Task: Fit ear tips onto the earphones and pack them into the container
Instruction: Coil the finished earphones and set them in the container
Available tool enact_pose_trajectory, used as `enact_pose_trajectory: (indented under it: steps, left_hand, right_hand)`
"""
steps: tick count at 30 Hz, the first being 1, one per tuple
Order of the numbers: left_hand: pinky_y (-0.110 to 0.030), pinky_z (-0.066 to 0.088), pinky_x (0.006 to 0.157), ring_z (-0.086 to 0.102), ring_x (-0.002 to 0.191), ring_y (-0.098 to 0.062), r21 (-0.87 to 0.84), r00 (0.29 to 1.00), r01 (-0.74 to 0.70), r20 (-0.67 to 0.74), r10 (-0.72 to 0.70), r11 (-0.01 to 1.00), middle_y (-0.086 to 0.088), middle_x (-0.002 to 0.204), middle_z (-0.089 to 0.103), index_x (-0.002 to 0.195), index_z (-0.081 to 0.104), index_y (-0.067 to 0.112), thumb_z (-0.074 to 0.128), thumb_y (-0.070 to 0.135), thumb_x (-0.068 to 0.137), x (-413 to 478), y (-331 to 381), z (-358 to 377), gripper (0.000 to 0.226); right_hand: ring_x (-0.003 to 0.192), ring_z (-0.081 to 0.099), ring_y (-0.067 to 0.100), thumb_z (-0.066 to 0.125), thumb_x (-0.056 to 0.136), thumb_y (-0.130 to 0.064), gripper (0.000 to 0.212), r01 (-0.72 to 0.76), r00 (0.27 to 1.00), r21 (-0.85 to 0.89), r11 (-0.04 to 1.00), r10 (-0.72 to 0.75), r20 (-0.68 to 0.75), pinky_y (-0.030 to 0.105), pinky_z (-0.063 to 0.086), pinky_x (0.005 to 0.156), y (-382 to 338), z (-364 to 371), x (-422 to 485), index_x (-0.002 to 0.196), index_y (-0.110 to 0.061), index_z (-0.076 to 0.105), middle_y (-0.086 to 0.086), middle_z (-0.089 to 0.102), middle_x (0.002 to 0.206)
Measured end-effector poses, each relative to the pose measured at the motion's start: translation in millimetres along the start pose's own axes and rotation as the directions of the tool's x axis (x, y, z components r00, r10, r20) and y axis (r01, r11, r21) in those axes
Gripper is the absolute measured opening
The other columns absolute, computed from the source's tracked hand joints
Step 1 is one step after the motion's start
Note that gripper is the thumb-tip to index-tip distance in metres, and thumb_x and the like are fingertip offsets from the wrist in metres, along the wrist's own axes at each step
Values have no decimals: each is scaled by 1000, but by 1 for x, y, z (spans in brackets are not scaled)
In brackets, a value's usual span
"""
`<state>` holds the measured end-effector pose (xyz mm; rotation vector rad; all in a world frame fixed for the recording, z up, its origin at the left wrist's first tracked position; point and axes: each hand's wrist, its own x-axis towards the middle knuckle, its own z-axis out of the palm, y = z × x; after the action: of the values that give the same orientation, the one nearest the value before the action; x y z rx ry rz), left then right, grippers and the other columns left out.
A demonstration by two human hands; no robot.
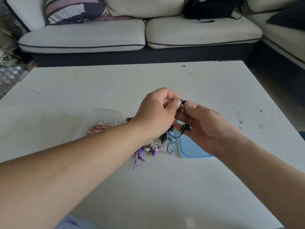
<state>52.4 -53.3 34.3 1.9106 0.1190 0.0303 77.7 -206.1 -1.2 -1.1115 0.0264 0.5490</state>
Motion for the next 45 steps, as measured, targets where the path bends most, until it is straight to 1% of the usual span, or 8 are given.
enact_pose_trajectory:
  steps: [7,13,21,28,34,39,42,45]
  left_hand:
    - [-14,54,67,70,76,-2,-20,1000,-5,11,6,1000,5,85,78,104,67,22,62,21,102,0,-2,0,5]
    - [-43,61,91,77,89,-18,-85,1000,6,19,-4,996,2,87,79,103,66,21,60,17,103,2,-4,0,7]
    - [-51,61,90,78,91,-28,-159,999,25,26,-21,987,-8,94,79,102,65,19,58,17,103,4,-8,1,7]
    - [-45,64,84,79,84,-30,-231,994,77,88,-57,970,-15,93,78,107,64,9,54,9,106,1,-3,-2,10]
    - [-37,65,73,78,82,-31,-268,989,118,123,-87,956,-22,95,76,109,64,1,53,6,105,-2,1,-5,12]
    - [-30,62,64,76,71,-22,-256,990,102,118,-74,961,-12,80,75,108,65,4,53,6,106,-2,1,-6,13]
    - [-25,58,60,74,67,-20,-257,990,102,124,-72,961,-13,78,73,109,65,4,52,6,106,-2,2,-7,14]
    - [-29,60,64,75,71,-25,-222,988,95,143,-64,970,-17,82,74,110,65,4,52,7,106,-2,1,-8,14]
  right_hand:
    - [95,72,25,55,103,-14,12,48,999,44,998,-47,-26,34,59,83,0,2,-1,107,-5,62,9,69,101]
    - [95,73,34,55,103,-10,28,100,992,58,993,-95,-77,40,61,85,-1,7,-3,118,14,59,25,69,113]
    - [79,76,29,58,101,-3,9,213,967,-35,976,-216,-134,37,62,75,-1,14,-11,95,1,63,16,71,85]
    - [83,73,37,61,99,-4,9,175,976,-67,982,-182,-123,51,62,85,-5,9,-9,93,1,66,20,69,88]
    - [84,69,35,61,99,-6,6,114,991,-13,993,-114,-72,47,61,82,-3,3,-7,99,0,62,20,63,93]
    - [88,66,32,61,100,-11,14,94,995,-46,995,-93,20,63,48,106,-1,-4,-2,106,0,66,22,63,103]
    - [85,64,28,58,100,-13,18,66,997,-46,997,-63,53,58,47,109,-2,-7,-1,95,-3,72,15,64,93]
    - [88,61,31,58,99,-15,21,53,994,-51,997,-48,97,48,52,100,-3,-9,-1,107,3,66,14,62,90]
